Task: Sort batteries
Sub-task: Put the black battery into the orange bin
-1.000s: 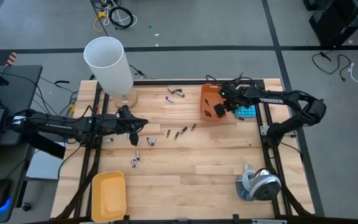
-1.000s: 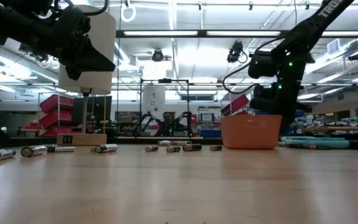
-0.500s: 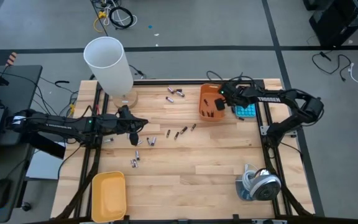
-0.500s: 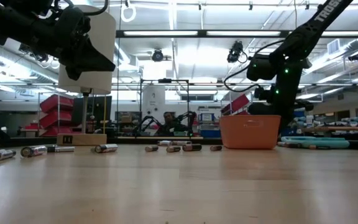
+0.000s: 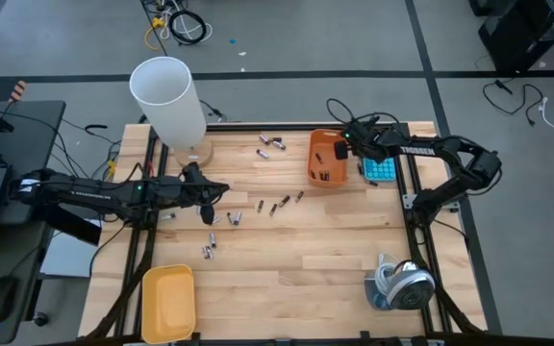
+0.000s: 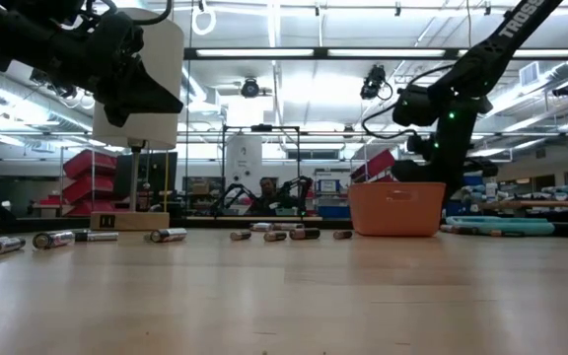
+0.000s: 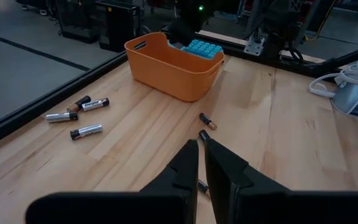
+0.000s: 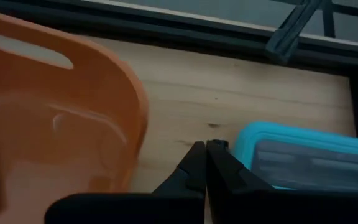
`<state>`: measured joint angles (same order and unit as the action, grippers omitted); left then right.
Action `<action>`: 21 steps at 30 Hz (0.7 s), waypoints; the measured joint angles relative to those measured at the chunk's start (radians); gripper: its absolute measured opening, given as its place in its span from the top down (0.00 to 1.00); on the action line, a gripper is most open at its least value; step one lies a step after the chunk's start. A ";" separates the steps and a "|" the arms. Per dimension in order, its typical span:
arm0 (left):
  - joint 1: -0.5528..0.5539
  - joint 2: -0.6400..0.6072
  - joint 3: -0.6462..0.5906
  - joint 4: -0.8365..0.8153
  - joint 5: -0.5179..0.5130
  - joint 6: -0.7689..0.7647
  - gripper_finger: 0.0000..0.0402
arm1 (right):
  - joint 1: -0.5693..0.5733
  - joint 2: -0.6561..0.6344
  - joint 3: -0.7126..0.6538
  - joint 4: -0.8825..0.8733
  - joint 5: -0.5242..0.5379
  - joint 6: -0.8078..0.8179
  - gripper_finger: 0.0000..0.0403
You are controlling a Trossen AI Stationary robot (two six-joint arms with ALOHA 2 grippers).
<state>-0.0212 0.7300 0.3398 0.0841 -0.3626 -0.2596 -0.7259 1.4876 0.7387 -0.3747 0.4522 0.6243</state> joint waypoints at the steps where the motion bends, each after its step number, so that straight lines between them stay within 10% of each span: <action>1: 0.000 0.000 0.000 0.000 -0.002 0.001 0.92 | 0.003 0.000 0.000 0.001 0.000 0.006 1.00; 21: 0.000 0.000 0.000 -0.001 -0.003 0.007 0.92 | -0.011 0.191 0.008 -0.006 0.002 0.067 1.00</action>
<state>-0.0212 0.7298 0.3401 0.0832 -0.3658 -0.2525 -0.7374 1.6784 0.7467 -0.3804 0.4538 0.6913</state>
